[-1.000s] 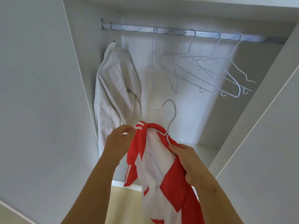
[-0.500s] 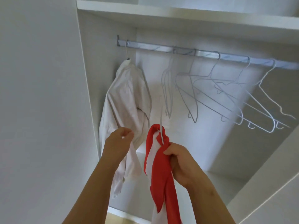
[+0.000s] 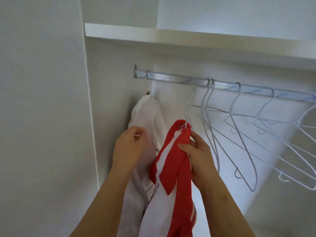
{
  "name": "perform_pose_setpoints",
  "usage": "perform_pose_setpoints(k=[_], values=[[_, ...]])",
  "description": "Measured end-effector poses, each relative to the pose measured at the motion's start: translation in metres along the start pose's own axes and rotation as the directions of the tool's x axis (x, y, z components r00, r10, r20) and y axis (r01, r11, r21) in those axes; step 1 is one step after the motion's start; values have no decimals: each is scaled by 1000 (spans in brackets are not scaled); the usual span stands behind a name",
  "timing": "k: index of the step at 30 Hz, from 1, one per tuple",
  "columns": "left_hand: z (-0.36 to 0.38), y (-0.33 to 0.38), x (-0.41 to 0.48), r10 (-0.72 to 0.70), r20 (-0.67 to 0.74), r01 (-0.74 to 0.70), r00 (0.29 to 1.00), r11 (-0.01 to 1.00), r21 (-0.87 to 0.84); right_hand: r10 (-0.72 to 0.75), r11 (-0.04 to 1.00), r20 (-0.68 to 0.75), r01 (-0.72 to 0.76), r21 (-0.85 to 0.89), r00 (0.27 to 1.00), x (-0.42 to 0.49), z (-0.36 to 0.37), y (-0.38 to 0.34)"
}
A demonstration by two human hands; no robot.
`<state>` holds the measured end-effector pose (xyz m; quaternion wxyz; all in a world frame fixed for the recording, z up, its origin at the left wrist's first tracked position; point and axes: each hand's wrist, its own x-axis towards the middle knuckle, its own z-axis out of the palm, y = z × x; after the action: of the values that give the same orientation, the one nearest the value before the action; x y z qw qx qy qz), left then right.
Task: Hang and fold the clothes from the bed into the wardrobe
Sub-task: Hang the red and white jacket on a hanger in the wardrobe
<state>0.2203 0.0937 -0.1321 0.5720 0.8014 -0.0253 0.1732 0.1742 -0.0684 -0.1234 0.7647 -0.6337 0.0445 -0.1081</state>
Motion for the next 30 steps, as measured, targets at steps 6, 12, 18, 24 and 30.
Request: perform_pose_setpoints(k=[6, 12, 18, 24, 30], values=[[6, -11, 51, 145, -16, -142, 989, 982, 123, -128, 991, -18, 127, -33, 992, 58, 26, -31], [13, -23, 75, 72, 36, -78, 997, 967, 243, -136, 987, -47, 131, -94, 990, 116, 39, -38], [18, -36, 86, -72, 49, 55, 996, 958, 282, -2, 987, -7, 1, -161, 1000, 140, 45, 7], [23, -46, 88, -78, 47, 69, 996, 983, 169, -24, 886, 50, 44, -461, 998, 123, 70, 42], [17, -53, 83, -75, 4, 74, 997, 990, 119, 24, 802, 33, 0, -598, 999, 109, 80, 63]])
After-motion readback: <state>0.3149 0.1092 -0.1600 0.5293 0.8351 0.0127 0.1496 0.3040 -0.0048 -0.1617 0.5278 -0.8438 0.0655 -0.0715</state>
